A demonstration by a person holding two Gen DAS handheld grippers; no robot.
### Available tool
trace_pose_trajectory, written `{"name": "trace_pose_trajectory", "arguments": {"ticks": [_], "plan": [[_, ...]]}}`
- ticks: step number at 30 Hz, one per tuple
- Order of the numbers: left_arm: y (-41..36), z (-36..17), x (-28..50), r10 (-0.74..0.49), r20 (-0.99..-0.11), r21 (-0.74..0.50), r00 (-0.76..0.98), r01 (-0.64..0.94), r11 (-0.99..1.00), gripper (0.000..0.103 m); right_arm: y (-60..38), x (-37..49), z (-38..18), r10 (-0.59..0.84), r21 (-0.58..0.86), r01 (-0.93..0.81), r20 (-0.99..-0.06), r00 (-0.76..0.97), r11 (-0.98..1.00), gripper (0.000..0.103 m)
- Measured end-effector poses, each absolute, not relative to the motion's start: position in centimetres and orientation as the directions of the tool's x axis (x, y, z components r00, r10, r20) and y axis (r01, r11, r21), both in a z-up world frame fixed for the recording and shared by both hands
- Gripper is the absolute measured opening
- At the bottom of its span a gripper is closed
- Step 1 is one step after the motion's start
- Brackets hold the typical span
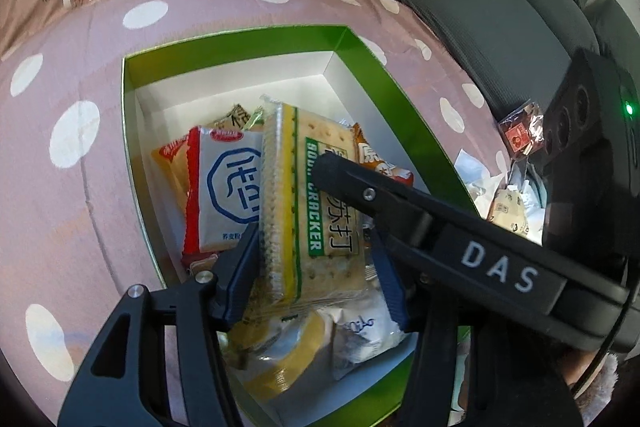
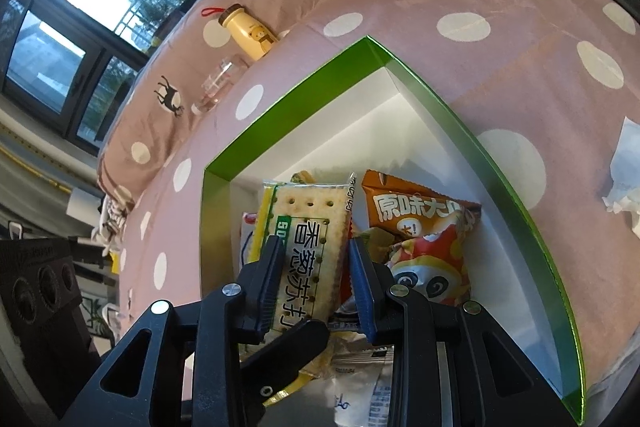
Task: Organize snacks
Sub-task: 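Lower the SODA CRACKER pack into the box with both grippers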
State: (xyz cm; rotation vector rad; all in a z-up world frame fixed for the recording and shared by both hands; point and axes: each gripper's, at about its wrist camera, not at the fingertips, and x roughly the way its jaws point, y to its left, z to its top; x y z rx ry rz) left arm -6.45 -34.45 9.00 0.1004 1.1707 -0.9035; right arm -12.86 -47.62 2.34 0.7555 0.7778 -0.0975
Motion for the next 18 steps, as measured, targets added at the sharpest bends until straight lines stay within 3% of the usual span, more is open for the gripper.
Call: {"name": "trace_pose_trajectory", "arguments": {"ticks": [18], "plan": [[-34.56,8.43,-6.19,-0.551,-0.822,-0.332,0.145,0.664,0.670,0.061,-47.81,-12.74,1.80,0.160,0.568,0.349,-0.661,0.733,0.745,0.033]]}}
